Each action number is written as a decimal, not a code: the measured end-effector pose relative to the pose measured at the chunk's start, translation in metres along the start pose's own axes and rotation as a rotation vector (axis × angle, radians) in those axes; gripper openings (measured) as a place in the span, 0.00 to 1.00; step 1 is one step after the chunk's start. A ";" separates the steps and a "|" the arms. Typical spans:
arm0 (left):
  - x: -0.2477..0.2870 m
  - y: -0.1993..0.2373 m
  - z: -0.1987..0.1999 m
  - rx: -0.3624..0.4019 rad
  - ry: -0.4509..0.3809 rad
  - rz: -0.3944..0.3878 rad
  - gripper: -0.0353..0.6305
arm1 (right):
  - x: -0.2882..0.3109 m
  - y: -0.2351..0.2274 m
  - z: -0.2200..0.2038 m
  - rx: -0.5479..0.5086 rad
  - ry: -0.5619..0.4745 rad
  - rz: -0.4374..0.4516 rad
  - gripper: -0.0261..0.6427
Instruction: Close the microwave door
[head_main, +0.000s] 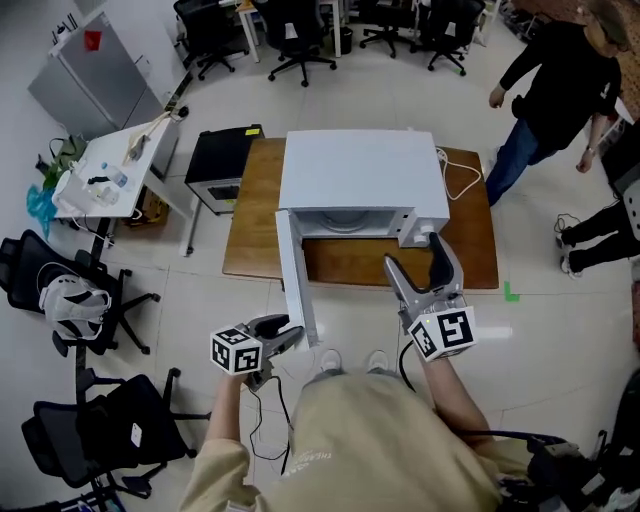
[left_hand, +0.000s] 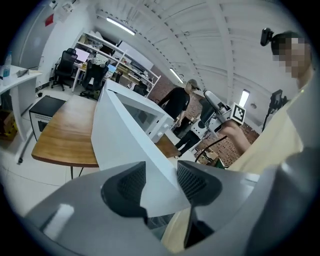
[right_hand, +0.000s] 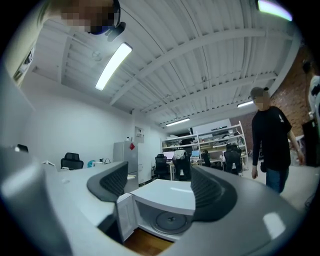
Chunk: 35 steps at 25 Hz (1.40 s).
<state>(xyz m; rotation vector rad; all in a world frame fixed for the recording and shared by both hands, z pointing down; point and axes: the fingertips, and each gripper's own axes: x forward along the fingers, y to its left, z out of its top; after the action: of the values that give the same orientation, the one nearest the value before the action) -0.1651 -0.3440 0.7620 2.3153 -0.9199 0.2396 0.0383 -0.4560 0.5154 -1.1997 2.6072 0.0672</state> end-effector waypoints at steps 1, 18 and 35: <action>0.007 -0.006 0.001 0.003 -0.003 -0.007 0.35 | -0.003 -0.002 0.004 -0.016 0.001 -0.010 0.61; 0.185 -0.040 0.041 0.190 -0.031 0.005 0.29 | -0.075 -0.080 0.032 -0.066 -0.022 -0.245 0.61; 0.346 0.016 0.115 0.343 -0.154 0.188 0.06 | -0.088 -0.148 0.017 -0.033 -0.006 -0.381 0.61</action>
<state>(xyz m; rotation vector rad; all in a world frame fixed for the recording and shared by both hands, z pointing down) 0.0736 -0.6161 0.8101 2.5875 -1.2598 0.3218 0.2079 -0.4853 0.5325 -1.6797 2.3328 0.0387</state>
